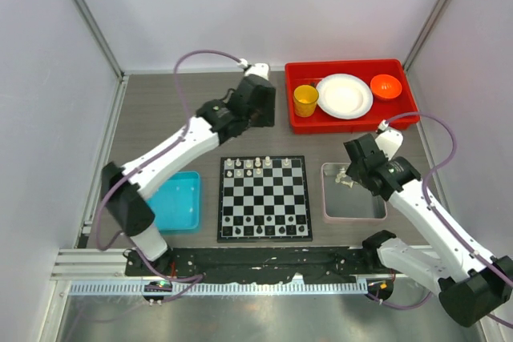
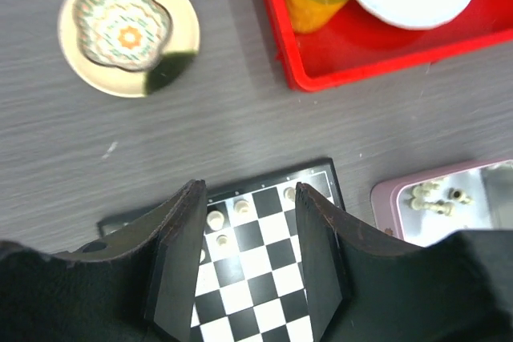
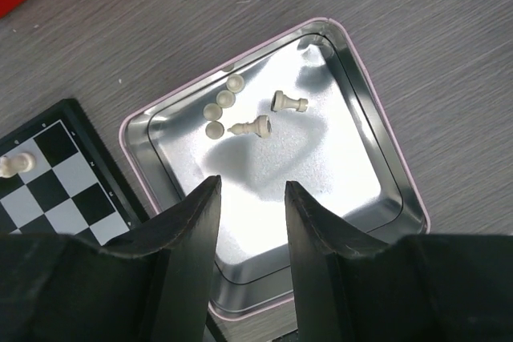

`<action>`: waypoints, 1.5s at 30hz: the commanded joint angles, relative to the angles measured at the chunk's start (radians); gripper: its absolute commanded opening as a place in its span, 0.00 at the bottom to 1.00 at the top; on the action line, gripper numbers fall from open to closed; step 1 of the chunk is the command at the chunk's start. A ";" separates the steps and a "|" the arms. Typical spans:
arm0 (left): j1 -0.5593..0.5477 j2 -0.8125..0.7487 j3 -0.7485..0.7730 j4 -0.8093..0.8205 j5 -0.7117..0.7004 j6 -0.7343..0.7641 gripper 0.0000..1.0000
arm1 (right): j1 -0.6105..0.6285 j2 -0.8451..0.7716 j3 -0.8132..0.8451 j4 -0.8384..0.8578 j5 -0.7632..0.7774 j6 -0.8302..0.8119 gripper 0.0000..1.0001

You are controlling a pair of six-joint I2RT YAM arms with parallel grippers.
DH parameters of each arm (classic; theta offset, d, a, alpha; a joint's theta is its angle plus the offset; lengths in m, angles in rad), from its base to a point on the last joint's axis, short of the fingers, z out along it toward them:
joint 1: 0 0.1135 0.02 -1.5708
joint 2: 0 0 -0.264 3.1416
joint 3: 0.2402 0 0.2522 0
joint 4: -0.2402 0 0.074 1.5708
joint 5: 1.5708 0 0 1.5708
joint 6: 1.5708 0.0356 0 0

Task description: Set up the chess pieces on the board

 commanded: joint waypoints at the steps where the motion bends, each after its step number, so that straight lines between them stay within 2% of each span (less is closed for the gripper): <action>1: 0.032 -0.153 -0.059 0.023 0.043 0.128 0.52 | -0.044 0.041 0.031 0.052 -0.069 -0.043 0.44; 9: 0.117 -0.293 -0.261 0.100 0.092 0.211 0.54 | -0.090 0.195 -0.012 0.139 -0.224 -0.128 0.41; 15: 0.149 -0.315 -0.306 0.116 0.130 0.250 0.53 | -0.092 0.275 -0.034 0.167 -0.249 -0.154 0.39; 20: 0.153 -0.335 -0.378 0.178 0.152 0.219 0.52 | -0.095 0.321 -0.057 0.207 -0.263 -0.163 0.37; 24: 0.163 -0.341 -0.395 0.196 0.199 0.196 0.51 | -0.098 0.345 -0.074 0.242 -0.283 -0.177 0.37; 45: 0.195 -0.353 -0.398 0.195 0.216 0.190 0.52 | -0.139 0.442 -0.106 0.392 -0.314 -0.218 0.33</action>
